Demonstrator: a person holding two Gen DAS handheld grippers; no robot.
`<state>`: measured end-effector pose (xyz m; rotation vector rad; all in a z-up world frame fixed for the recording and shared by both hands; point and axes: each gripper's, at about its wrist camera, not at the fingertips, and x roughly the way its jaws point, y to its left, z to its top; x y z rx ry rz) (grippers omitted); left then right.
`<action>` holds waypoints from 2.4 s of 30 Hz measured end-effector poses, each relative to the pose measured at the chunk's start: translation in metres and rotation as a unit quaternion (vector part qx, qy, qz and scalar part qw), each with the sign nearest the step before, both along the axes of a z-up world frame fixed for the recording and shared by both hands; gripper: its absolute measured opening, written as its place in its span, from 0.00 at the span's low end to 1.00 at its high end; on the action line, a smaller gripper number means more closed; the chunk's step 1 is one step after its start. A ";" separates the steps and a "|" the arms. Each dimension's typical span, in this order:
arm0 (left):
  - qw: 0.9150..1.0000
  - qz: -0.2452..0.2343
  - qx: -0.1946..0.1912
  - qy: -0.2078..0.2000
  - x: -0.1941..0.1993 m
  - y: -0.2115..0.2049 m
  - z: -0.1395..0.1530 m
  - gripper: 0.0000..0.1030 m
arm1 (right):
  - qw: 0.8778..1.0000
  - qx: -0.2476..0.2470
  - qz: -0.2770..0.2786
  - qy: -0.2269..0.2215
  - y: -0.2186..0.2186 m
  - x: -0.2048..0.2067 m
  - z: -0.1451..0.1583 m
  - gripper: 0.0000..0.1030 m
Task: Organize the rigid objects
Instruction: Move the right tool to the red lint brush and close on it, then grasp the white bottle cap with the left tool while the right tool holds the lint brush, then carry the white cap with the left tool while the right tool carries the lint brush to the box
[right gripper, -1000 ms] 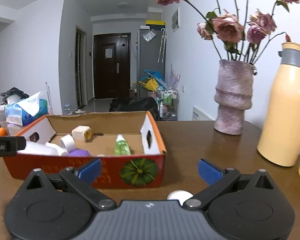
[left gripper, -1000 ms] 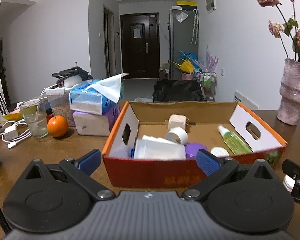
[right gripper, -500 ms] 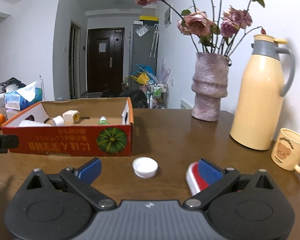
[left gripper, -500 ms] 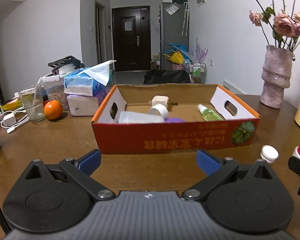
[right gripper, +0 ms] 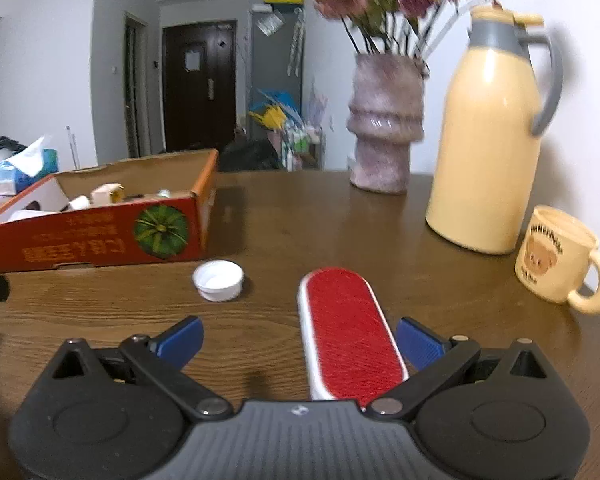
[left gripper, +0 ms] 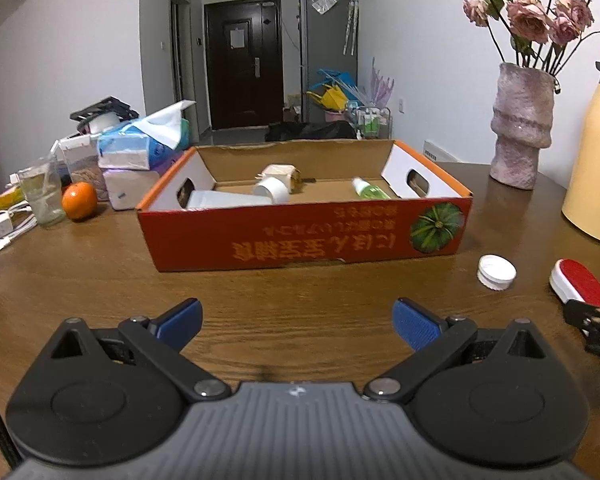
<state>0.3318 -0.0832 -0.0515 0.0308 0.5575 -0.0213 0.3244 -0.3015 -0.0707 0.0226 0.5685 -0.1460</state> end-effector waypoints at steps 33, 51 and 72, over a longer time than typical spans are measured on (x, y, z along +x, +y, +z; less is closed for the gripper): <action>0.997 -0.066 -0.004 0.050 0.038 -0.113 -0.020 1.00 | 0.999 0.042 -0.003 0.018 -0.070 0.025 -0.003 0.53; 0.995 -0.072 0.000 0.069 0.078 -0.162 -0.029 1.00 | 0.999 0.043 0.014 -0.011 -0.099 0.034 0.002 0.53; 0.991 -0.113 -0.002 0.076 0.088 -0.180 -0.029 0.40 | 0.999 0.031 -0.004 -0.022 -0.102 0.036 -0.002 0.53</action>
